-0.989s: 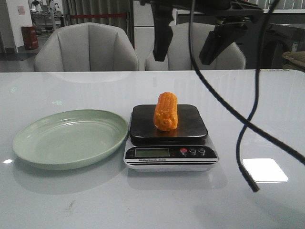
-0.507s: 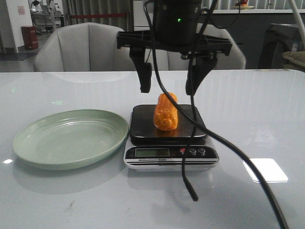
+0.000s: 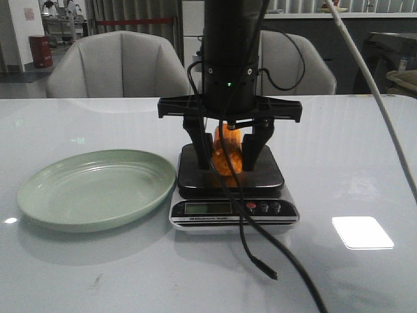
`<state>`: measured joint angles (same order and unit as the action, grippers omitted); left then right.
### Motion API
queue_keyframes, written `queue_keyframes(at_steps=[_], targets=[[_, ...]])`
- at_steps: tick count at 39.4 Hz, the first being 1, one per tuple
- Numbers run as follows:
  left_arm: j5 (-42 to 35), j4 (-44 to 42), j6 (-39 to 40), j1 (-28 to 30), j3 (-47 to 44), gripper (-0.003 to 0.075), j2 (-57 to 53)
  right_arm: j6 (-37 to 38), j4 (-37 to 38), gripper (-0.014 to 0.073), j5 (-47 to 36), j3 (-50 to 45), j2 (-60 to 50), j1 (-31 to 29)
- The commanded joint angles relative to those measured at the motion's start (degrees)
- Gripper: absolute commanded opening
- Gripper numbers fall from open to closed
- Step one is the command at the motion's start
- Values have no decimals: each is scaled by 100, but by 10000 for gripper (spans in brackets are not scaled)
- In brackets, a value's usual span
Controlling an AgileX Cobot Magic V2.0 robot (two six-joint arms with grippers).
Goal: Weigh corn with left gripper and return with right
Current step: 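Lower the right gripper over the corn on the scale and grasp it, then carry the corn with the right gripper onto the green plate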
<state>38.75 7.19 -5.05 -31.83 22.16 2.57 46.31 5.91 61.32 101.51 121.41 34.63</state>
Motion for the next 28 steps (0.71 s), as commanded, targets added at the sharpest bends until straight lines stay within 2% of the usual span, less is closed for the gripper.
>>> queue_keyframes(at_steps=[1,8,19,25,28], targets=[[-444,45,-8,16,139,124,74,0,45,200,152,462,-398,34],[-444,45,-8,16,139,125,74,-97,-368,190,383,886,-387,290],[-444,45,-8,16,139,125,74,-91,-591,190,-535,881,-147,986],[-444,45,-8,16,139,125,74,-91,-647,193,-1022,881,20,1162],[-444,45,-8,16,139,125,74,-91,-732,223,-1173,881,86,1191]])
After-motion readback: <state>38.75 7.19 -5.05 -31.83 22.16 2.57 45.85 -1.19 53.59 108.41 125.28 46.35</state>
